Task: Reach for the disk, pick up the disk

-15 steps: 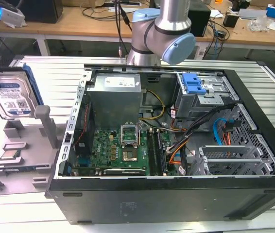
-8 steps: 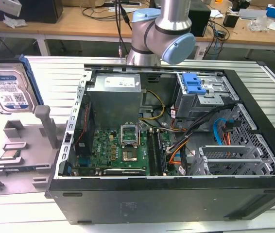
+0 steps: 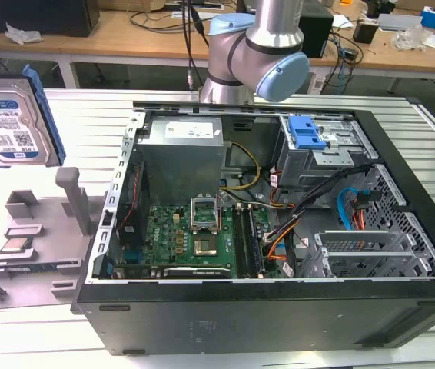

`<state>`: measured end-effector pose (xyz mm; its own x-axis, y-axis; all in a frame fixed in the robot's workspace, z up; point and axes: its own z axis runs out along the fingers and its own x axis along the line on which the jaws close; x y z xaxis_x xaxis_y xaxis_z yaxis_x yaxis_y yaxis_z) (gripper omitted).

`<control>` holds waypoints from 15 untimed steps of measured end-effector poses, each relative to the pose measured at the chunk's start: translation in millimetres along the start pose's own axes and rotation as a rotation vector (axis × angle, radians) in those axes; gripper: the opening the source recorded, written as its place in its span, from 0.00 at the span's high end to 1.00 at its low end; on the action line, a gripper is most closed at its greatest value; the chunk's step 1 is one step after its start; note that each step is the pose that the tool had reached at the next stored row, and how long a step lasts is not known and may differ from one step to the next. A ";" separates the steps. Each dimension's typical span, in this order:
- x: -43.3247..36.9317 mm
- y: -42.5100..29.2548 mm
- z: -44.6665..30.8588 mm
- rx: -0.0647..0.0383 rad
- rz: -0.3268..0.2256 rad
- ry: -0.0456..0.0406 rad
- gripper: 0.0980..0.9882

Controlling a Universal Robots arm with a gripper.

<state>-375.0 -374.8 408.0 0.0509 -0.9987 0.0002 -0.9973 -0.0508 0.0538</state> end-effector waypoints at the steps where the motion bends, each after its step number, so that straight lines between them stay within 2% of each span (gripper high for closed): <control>1: 0.0 -0.1 -1.8 -0.001 0.000 0.0000 0.70; 9: 0.0 -0.3 -17.9 -0.004 0.000 -0.0002 0.70; 15: -0.2 -0.1 -36.8 -0.007 0.000 -0.0002 0.70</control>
<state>-373.0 -374.5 444.7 0.0509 -0.9987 0.0000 -0.9969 -0.0508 0.0607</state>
